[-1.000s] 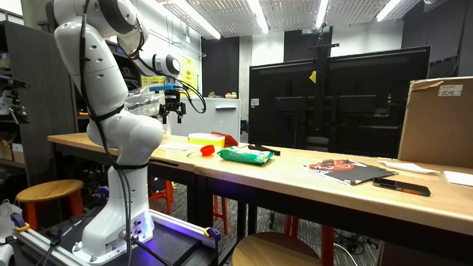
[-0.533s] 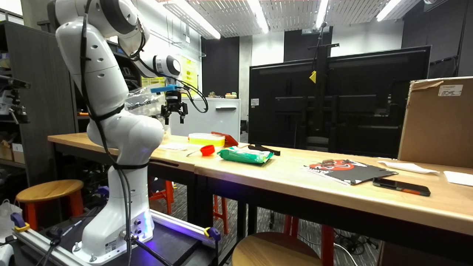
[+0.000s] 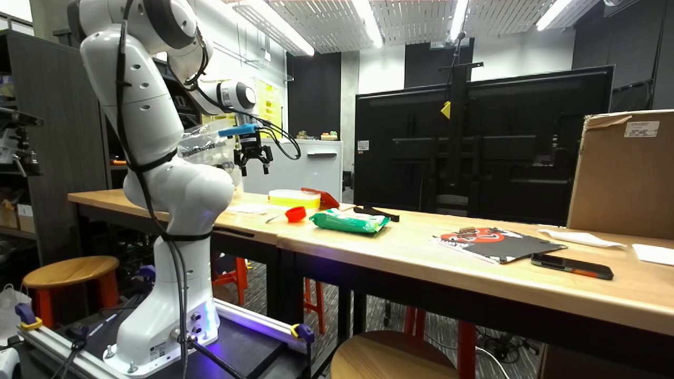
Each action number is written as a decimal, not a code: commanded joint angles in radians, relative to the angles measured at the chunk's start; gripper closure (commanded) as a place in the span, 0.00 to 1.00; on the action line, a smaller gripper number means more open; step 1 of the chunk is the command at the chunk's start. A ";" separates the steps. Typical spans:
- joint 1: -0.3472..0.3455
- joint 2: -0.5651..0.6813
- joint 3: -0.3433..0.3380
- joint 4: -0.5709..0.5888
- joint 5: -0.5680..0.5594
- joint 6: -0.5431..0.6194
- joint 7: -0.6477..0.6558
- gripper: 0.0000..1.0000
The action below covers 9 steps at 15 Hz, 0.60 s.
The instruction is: Slide the paper forward
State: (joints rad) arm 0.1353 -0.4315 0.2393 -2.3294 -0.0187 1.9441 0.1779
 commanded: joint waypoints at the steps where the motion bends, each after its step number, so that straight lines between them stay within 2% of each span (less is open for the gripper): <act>1: 0.029 0.008 -0.019 -0.042 0.042 0.132 -0.024 0.00; 4: 0.042 0.040 -0.025 -0.075 0.092 0.246 -0.036 0.00; 9: 0.026 0.181 0.011 -0.055 0.106 0.450 0.097 0.00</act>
State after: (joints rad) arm 0.1583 -0.3372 0.2367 -2.4090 0.0677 2.2914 0.2028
